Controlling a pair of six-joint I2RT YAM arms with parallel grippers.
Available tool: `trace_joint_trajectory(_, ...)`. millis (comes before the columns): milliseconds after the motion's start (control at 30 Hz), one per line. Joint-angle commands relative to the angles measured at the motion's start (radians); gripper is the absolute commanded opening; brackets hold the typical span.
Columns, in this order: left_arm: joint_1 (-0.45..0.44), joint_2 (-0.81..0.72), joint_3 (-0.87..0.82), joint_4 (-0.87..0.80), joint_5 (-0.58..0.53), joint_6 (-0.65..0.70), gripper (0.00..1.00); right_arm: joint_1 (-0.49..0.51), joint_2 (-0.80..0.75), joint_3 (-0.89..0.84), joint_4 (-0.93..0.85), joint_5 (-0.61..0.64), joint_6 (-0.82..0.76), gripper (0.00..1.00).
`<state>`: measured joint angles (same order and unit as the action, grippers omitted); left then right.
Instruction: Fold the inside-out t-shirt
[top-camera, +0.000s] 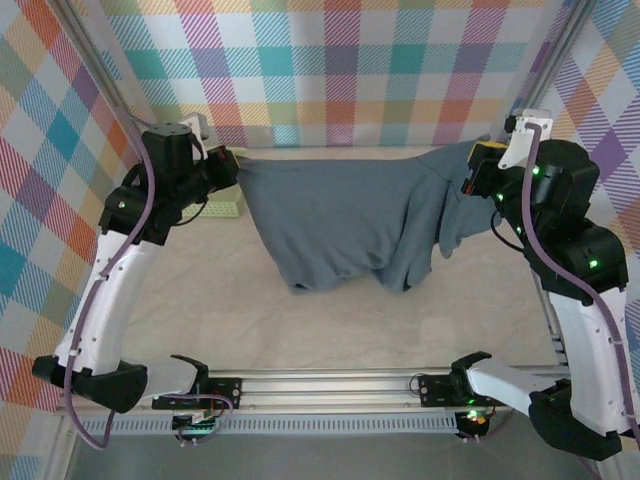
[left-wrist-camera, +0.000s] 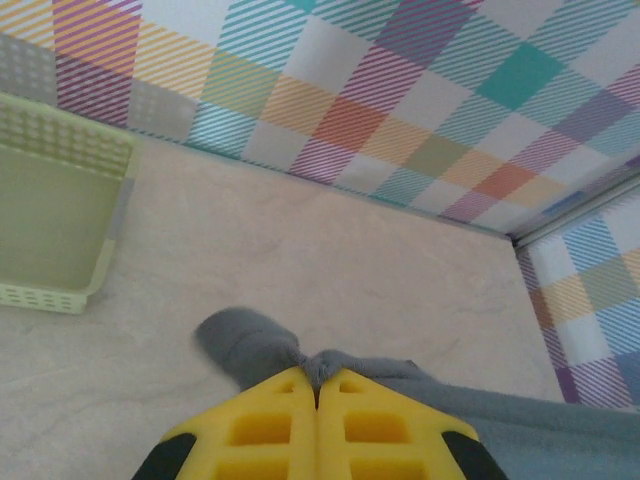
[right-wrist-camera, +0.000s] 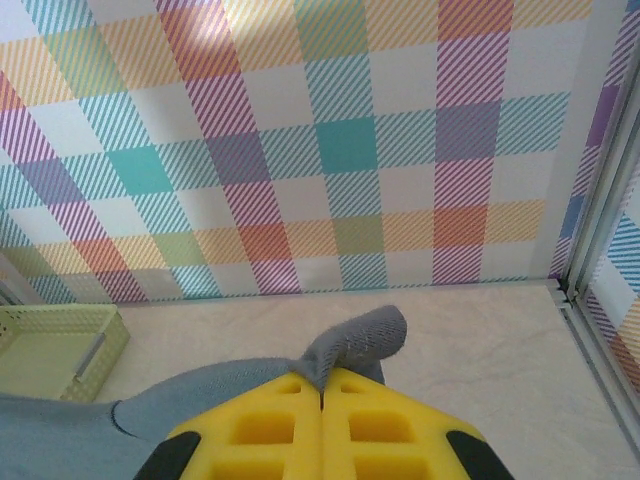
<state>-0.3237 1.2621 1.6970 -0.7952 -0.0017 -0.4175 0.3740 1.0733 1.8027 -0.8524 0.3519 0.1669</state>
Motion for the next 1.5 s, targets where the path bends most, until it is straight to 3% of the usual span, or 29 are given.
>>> trace_joint_trajectory(0, 0.009, -0.138, -0.024, 0.062, 0.037, 0.024, 0.00, -0.007, -0.075, 0.083, 0.013, -0.010, -0.014, 0.00)
trace_joint_trajectory(333, 0.008, -0.479, -0.207, 0.241, 0.175, -0.046, 0.00, -0.007, -0.228, 0.199, -0.010, -0.258, 0.010, 0.00)
trace_joint_trajectory(500, 0.009, -0.532, -0.155, 0.296, 0.242, -0.083, 0.00, -0.008, -0.222, 0.296, 0.010, -0.323, 0.039, 0.00)
trace_joint_trajectory(600, 0.008, -0.507, -0.112, 0.284, 0.213, -0.074, 0.00, -0.008, -0.189, 0.322, 0.054, -0.284, 0.021, 0.00)
trace_joint_trajectory(767, 0.008, -0.343, -0.074, 0.192, 0.124, -0.043, 0.00, -0.008, -0.025, 0.339, 0.069, -0.106, -0.062, 0.00)
trace_joint_trajectory(933, 0.008, -0.095, -0.088, 0.126, 0.005, -0.029, 0.00, -0.007, 0.139, 0.175, 0.167, 0.040, -0.154, 0.00)
trace_joint_trajectory(1200, 0.008, 0.380, -0.054, 0.145, -0.160, -0.031, 0.00, -0.094, 0.441, -0.045, 0.344, -0.061, -0.153, 0.00)
trace_joint_trajectory(1233, 0.008, 0.463, -0.008, 0.137, -0.180, -0.026, 0.05, -0.112, 0.509, -0.034, 0.357, -0.093, -0.143, 0.01)
trace_joint_trajectory(1267, 0.009, 0.541, 0.051, 0.112, -0.199, -0.024, 0.15, -0.128, 0.575, -0.009, 0.364, -0.115, -0.137, 0.09)
trace_joint_trajectory(1333, 0.017, 0.732, 0.251, -0.002, -0.249, -0.024, 0.38, -0.158, 0.762, 0.112, 0.328, -0.124, -0.118, 0.35)
trace_joint_trajectory(1400, 0.030, 0.922, 0.520, -0.184, -0.268, -0.036, 0.50, -0.177, 0.947, 0.347, 0.184, -0.102, -0.104, 0.59)
trace_joint_trajectory(1467, 0.034, 1.044, 0.740, -0.335, -0.274, -0.037, 0.58, -0.181, 1.117, 0.608, 0.001, -0.059, -0.102, 0.72)
